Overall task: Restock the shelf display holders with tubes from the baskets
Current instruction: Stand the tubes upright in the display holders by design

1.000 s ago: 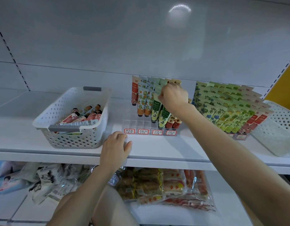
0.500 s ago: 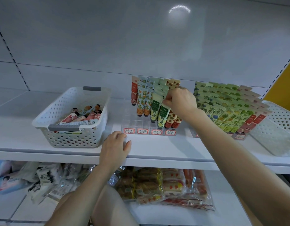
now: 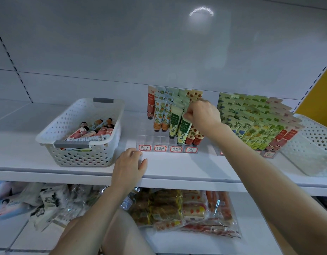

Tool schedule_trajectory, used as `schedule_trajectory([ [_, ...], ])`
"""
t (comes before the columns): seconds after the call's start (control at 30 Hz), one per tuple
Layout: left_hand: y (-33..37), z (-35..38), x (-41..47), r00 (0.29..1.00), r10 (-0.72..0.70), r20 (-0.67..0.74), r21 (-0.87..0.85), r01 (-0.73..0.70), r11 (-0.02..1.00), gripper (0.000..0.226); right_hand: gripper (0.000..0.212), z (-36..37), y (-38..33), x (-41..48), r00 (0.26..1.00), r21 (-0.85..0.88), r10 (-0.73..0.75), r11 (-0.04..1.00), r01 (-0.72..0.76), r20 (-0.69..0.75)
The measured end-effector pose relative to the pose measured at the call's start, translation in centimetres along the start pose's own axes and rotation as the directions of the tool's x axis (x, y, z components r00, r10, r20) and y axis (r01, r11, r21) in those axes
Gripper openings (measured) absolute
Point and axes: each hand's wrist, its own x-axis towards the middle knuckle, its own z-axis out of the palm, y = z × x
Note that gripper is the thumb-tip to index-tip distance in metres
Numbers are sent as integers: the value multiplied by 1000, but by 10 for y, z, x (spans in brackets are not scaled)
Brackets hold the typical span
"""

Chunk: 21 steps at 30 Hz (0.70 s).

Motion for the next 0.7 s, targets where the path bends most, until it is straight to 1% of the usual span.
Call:
schedule_trajectory([
  [0.13, 0, 0, 1, 1000, 2, 0, -2, -2, 1000, 36, 22, -2, 1, -1, 1000, 39, -1, 999, 0, 9],
  [0.4, 3, -2, 1, 1000, 26, -6, 0, -26, 1000, 33, 27, -2, 5, -2, 999, 75, -21, 997, 23, -27],
  [0.57, 9, -8, 1, 996, 71, -61, 55, -67, 996, 30, 28, -1, 3, 1, 995, 103, -36, 994, 46, -98],
  [0.7, 12, -10, 2, 985, 117, -123, 86, -107, 991, 24, 29, 0, 0, 3, 993, 101, -49, 993, 60, -108],
])
